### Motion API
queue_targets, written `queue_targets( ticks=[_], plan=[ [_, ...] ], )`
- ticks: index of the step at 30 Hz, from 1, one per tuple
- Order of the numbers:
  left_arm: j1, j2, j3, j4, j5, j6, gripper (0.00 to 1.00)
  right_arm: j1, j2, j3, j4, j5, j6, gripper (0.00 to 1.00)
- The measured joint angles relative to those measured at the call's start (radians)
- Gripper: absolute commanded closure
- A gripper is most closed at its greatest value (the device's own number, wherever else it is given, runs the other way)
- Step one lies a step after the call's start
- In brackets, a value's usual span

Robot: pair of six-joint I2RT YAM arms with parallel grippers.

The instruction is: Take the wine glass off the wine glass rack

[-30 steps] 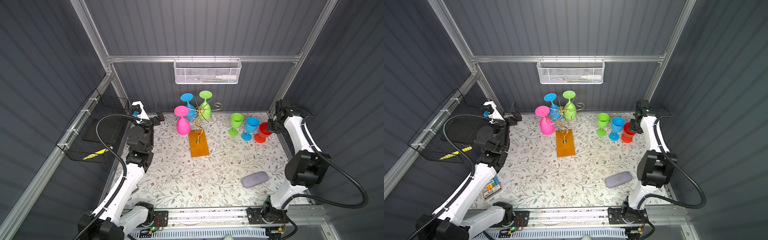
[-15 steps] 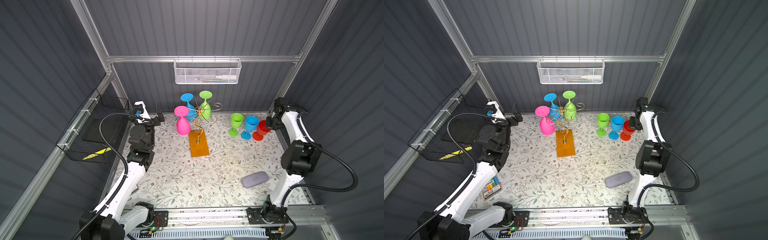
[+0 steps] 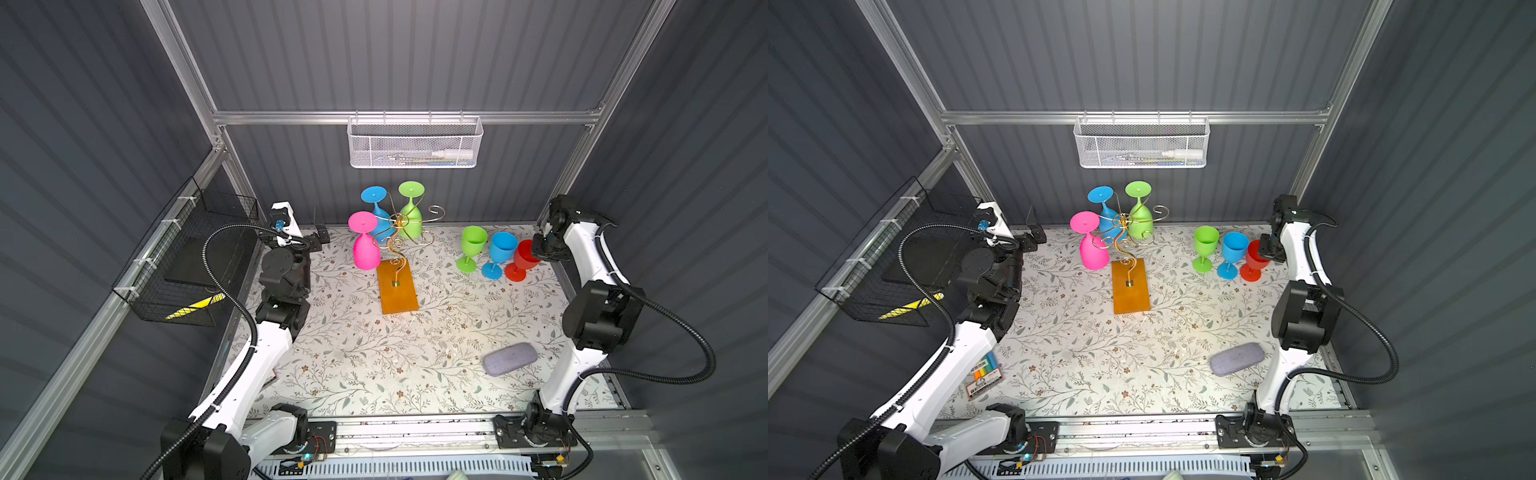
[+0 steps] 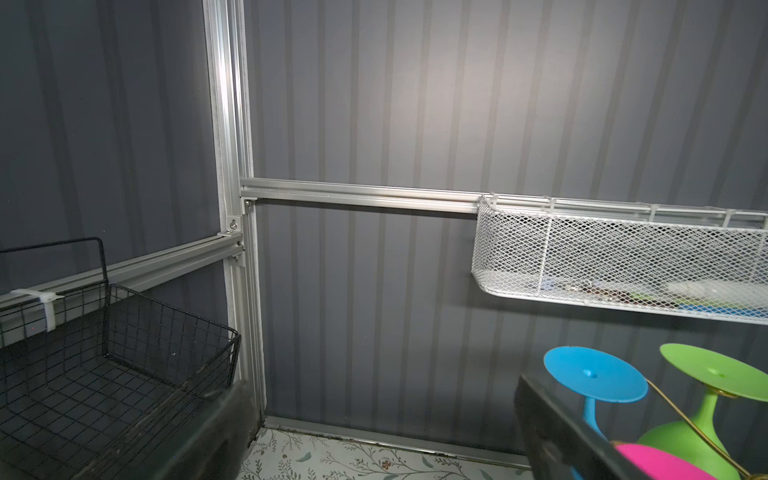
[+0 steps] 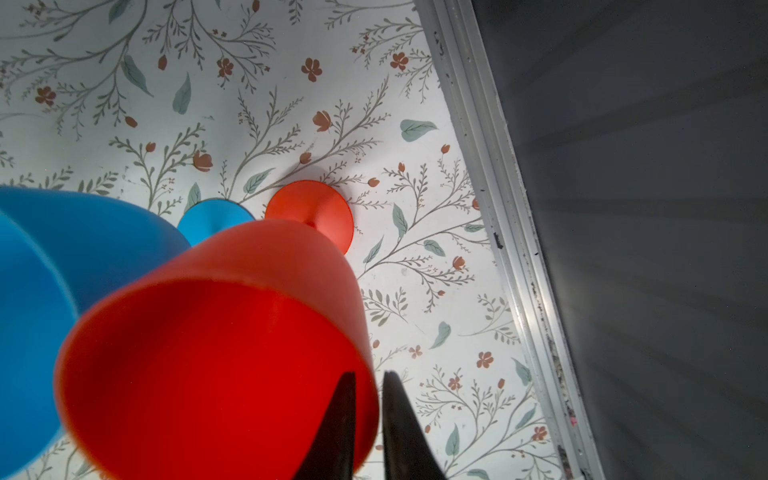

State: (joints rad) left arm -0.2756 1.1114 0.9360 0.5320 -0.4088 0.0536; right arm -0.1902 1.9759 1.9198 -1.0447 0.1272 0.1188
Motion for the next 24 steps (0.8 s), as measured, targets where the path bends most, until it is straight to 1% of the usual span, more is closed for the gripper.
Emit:
queue_targets(
  ticks=[12, 17, 19, 21, 24],
  plan=[
    [0.000, 0.006, 0.011, -0.022, -0.019, 0.007, 0.01, -0.022, 0.000, 0.082, -0.025, -0.033, -0.005, 0.56],
    [0.000, 0.027, 0.053, -0.082, -0.029, -0.005, 0.03, -0.023, -0.024, 0.089, -0.023, -0.064, 0.002, 0.53],
    [0.001, 0.039, 0.087, -0.132, -0.040, -0.020, 0.04, -0.024, -0.065, 0.079, -0.008, -0.095, 0.013, 0.52],
    [0.008, 0.053, 0.124, -0.183, -0.044, -0.045, 0.06, -0.023, -0.136, 0.041, 0.027, -0.143, 0.031, 0.51],
    [0.030, 0.068, 0.168, -0.256, -0.030, -0.101, 0.09, -0.022, -0.299, -0.082, 0.137, -0.257, 0.079, 0.48]
  ],
)
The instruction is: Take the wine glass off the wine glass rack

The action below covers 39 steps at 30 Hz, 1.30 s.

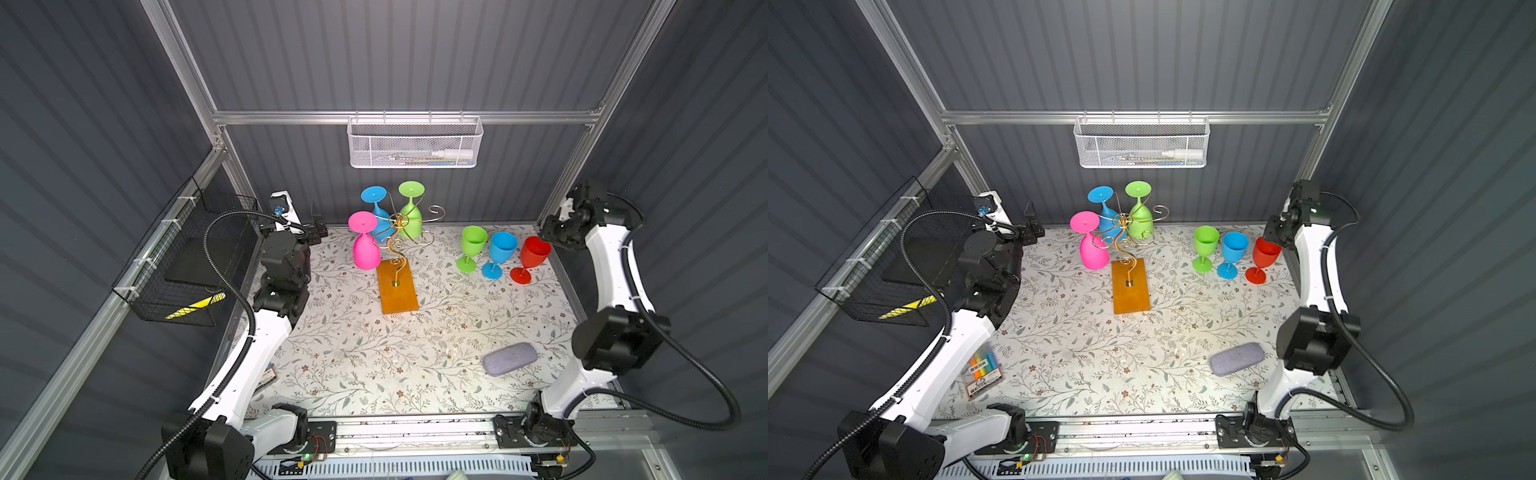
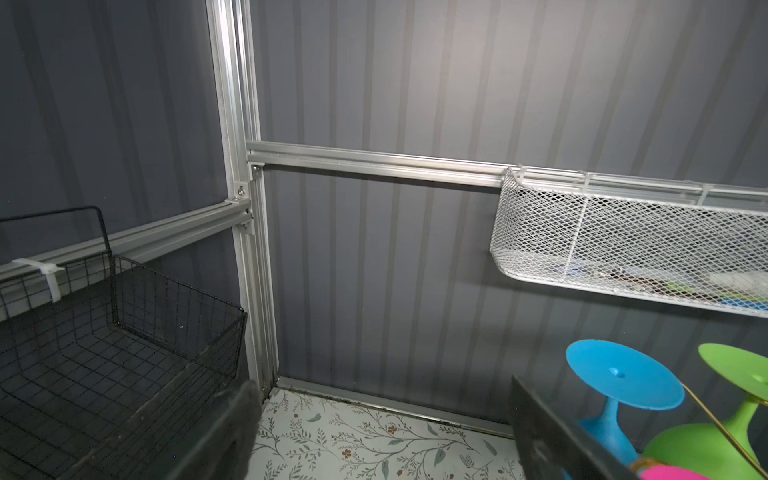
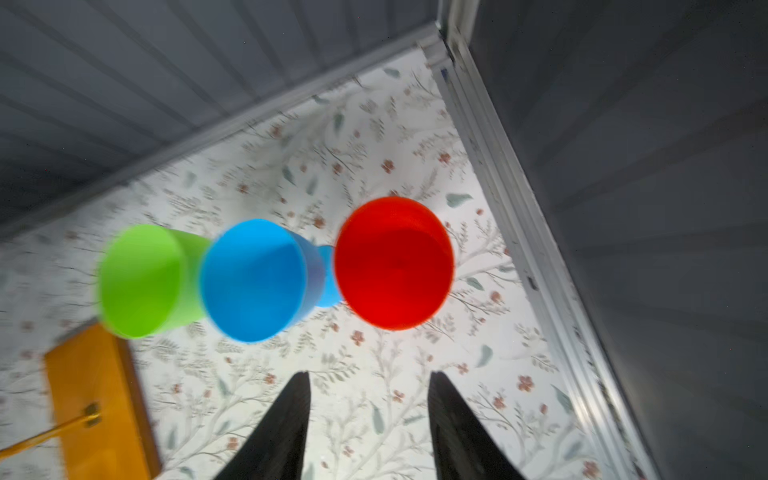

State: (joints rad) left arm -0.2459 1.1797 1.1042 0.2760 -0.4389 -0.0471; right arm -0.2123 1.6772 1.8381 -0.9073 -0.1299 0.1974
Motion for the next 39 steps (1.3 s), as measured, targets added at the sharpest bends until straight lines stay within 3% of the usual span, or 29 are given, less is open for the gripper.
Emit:
queue_targets(
  ticks=[8, 18, 25, 33, 39],
  plan=[
    [0.205, 0.008, 0.032, -0.172, 0.254, -0.273, 0.13, 0.052, -0.396, -0.364, 0.388, -0.262, 0.145, 0.35],
    [0.220, 0.033, 0.088, -0.309, 0.603, -0.375, 0.20, 0.138, -0.507, -0.637, 0.749, -0.469, 0.243, 0.25],
    [0.220, 0.030, 0.088, -0.338, 0.732, -0.375, 0.20, 0.287, -0.558, -0.720, 0.853, -0.447, 0.181, 0.15],
    [0.220, 0.030, 0.088, -0.360, 0.840, -0.377, 0.24, 0.341, -0.619, -0.811, 0.946, -0.365, 0.171, 0.06],
    [0.226, 0.097, 0.126, -0.384, 0.955, -0.414, 0.32, 0.380, -0.618, -0.811, 0.920, -0.288, 0.164, 0.05]
  ],
)
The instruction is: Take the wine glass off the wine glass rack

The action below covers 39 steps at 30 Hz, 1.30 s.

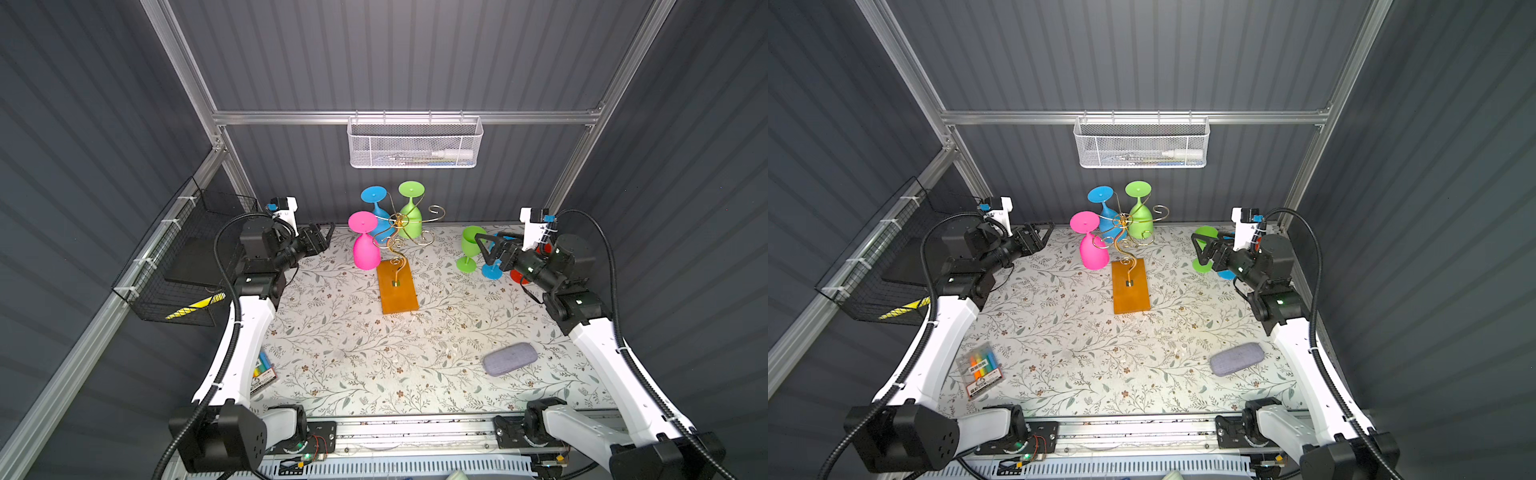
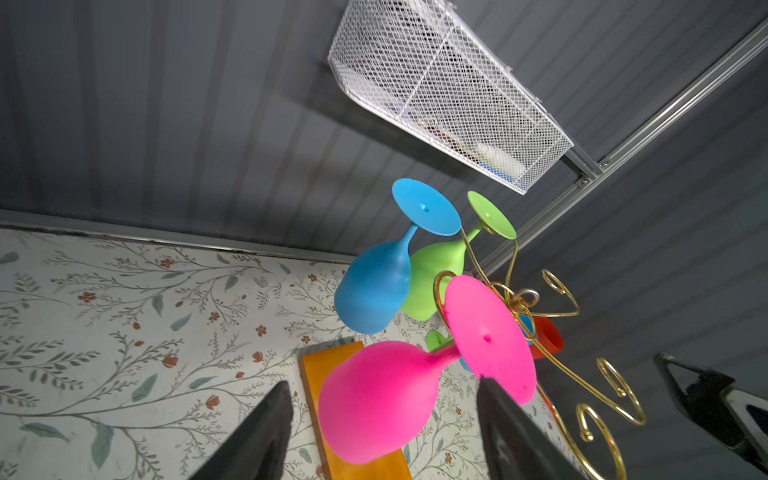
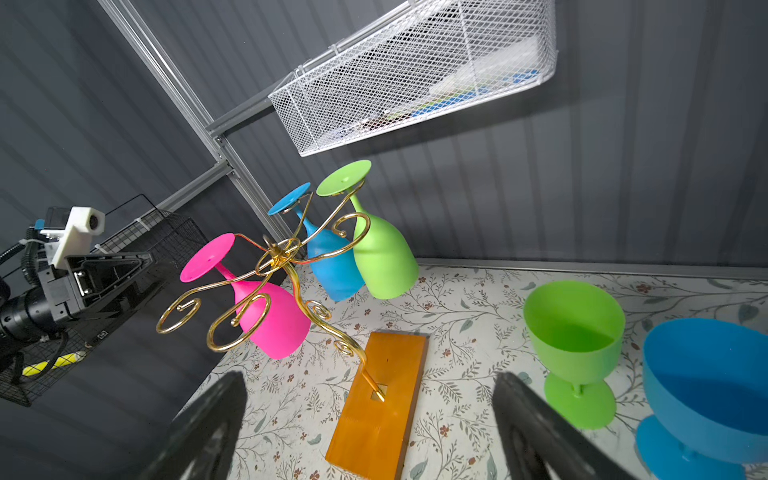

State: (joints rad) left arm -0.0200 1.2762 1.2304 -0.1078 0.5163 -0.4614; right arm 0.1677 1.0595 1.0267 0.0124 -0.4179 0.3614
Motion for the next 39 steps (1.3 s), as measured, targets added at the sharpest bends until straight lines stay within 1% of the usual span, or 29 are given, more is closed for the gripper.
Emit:
queue_targets(
  ticks=[2, 8, 13, 16, 20, 26, 31, 39],
  plan=[
    [0.004, 0.025, 0.003, 0.004, 0.045, -0.026, 0.33, 0.010, 0.001, 0.000, -0.002, 0.010, -0.005, 0.06],
    [0.009, 0.079, 0.016, 0.034, 0.185, -0.104, 0.44, 0.018, 0.013, -0.010, -0.002, 0.013, -0.006, 0.06],
    [0.009, 0.123, 0.027, 0.101, 0.287, -0.180, 0.46, 0.026, 0.030, -0.010, -0.002, -0.010, -0.008, 0.06],
    [0.009, 0.137, 0.028, 0.125, 0.322, -0.208, 0.46, 0.029, 0.036, -0.010, -0.002, -0.024, -0.010, 0.06],
    [0.009, 0.150, 0.033, 0.152, 0.351, -0.234, 0.49, 0.033, 0.043, -0.010, -0.002, -0.032, -0.012, 0.06],
    [0.009, 0.179, 0.041, 0.208, 0.382, -0.286, 0.56, 0.042, 0.047, -0.009, -0.006, -0.043, -0.013, 0.06],
    [0.006, 0.195, 0.046, 0.230, 0.391, -0.307, 0.59, 0.050, 0.047, -0.009, -0.013, -0.047, -0.014, 0.06],
    [-0.030, 0.218, 0.061, 0.235, 0.394, -0.310, 0.62, 0.057, 0.047, -0.003, -0.028, -0.047, -0.014, 0.06]
  ],
)
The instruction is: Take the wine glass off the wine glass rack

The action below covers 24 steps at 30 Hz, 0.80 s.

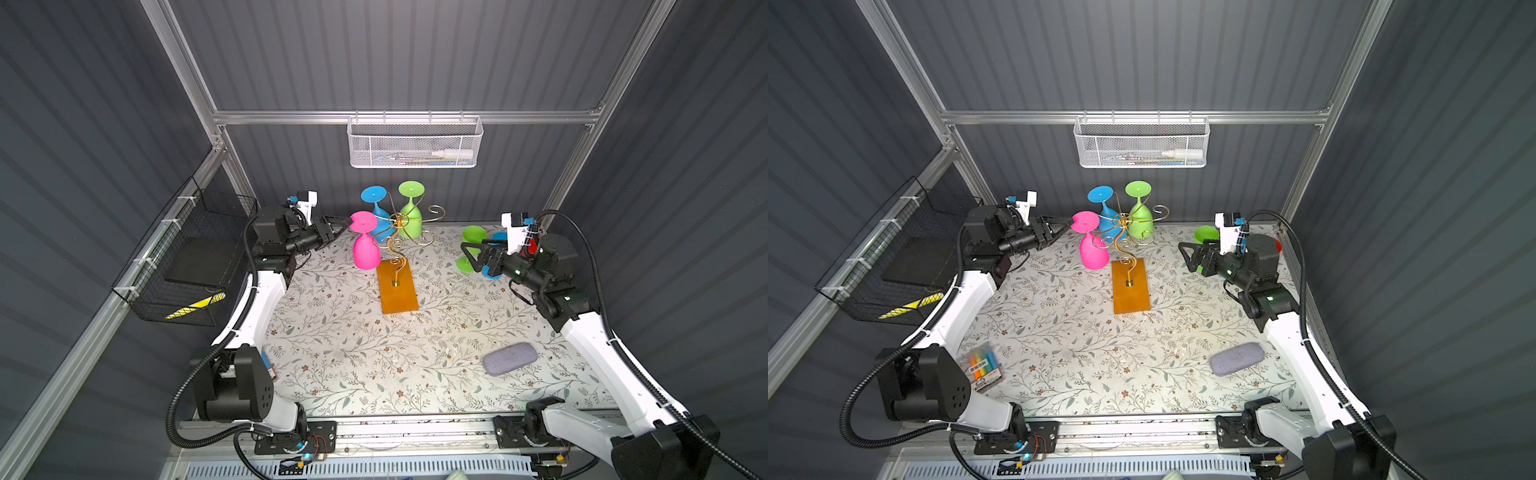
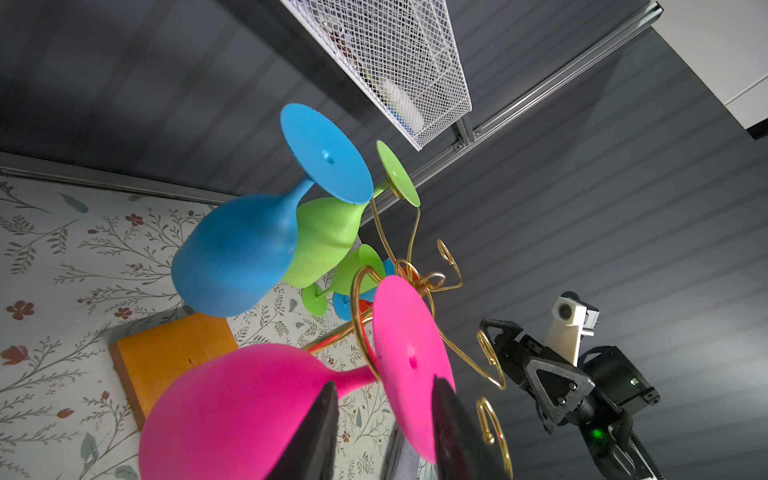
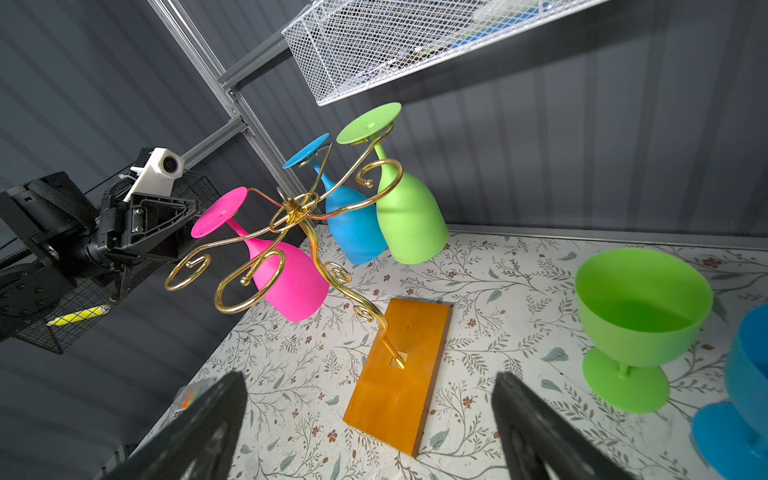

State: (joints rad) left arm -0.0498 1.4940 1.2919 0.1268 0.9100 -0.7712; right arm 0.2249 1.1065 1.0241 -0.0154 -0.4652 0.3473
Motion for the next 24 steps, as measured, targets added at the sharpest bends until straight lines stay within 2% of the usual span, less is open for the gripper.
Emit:
queue_targets(
  ticks=[5, 13, 24],
  plan=[
    [-0.024, 0.016, 0.023, -0.003, 0.000, 0.002, 0.66, 0.003, 0.000, 0.004, -0.002, -0.001, 0.000, 0.06],
    [-0.028, 0.019, 0.033, -0.050, -0.008, 0.019, 0.80, 0.004, 0.001, 0.004, -0.009, -0.001, -0.007, 0.05],
    [-0.027, 0.017, 0.055, -0.074, -0.012, 0.026, 0.90, 0.005, 0.002, 0.004, -0.010, -0.002, -0.008, 0.05]
  ],
)
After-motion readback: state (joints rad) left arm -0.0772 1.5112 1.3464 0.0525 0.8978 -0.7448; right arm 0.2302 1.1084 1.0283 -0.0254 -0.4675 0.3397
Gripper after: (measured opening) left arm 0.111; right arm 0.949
